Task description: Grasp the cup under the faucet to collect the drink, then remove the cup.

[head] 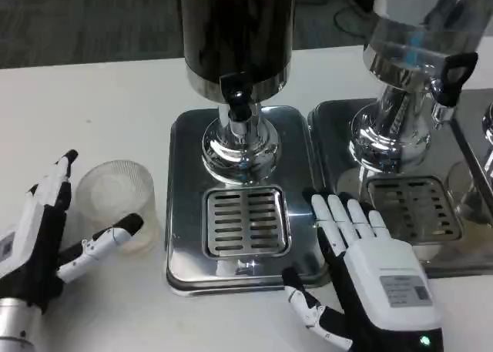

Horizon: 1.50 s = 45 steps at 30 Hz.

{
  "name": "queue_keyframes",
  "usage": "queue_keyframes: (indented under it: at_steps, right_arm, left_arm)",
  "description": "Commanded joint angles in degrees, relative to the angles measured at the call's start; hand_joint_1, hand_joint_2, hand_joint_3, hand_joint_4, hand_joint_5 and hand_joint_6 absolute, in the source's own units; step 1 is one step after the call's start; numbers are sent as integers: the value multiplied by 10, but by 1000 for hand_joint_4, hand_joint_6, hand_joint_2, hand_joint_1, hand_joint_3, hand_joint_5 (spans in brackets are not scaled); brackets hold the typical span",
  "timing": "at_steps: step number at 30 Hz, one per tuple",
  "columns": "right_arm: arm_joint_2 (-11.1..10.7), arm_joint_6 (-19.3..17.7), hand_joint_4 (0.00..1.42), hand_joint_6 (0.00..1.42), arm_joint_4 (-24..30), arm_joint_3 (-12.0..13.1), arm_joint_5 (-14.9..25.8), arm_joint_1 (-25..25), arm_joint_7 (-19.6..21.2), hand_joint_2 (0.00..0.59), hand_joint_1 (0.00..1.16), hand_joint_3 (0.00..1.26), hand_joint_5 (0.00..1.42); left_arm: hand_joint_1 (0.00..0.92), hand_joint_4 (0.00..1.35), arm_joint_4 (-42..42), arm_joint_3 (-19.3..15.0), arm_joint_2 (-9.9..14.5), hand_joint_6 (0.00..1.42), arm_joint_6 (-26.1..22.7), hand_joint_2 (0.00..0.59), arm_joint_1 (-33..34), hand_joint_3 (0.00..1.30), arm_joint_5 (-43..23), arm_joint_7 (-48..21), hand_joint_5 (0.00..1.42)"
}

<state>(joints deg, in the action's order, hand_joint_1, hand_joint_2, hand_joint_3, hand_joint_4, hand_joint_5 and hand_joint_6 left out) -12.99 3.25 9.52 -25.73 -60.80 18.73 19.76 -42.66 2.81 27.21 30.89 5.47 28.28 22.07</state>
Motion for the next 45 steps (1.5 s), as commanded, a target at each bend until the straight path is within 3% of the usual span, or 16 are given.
queue_keyframes:
  at_steps: [1,7,14,18,22,31,39,45]
  right_arm:
    - [4,9,0,11,3,1,-1,4,11,403,331,0,0]
    - [3,9,0,28,5,1,-1,4,9,403,336,0,0]
    - [6,12,0,37,7,1,-2,6,6,403,338,0,0]
    - [7,14,0,55,8,-3,-1,9,3,402,340,4,0]
    - [0,8,0,70,7,0,8,5,-11,402,340,12,0]
    - [-5,9,0,74,9,4,13,4,-19,402,341,13,0]
    - [0,15,0,84,10,1,15,2,-19,402,341,17,0]
    - [-9,15,0,101,17,2,14,4,-28,402,341,33,0]
  left_arm:
    - [70,0,-20,17,12,14,12,0,12,0,4,-6,64]
    - [122,0,-51,35,7,119,19,0,34,0,3,-5,132]
    - [195,19,-94,38,1,314,60,6,58,0,-7,15,308]
    - [248,137,-116,37,-3,603,84,18,63,39,-8,33,471]
    - [387,388,-136,45,1,943,105,62,68,240,3,54,734]
    - [471,578,-137,57,-5,1103,111,100,58,391,19,130,884]
    - [457,672,-133,58,0,1181,89,112,47,485,46,198,970]
    - [536,745,-124,61,-5,1228,87,123,40,580,48,217,1015]
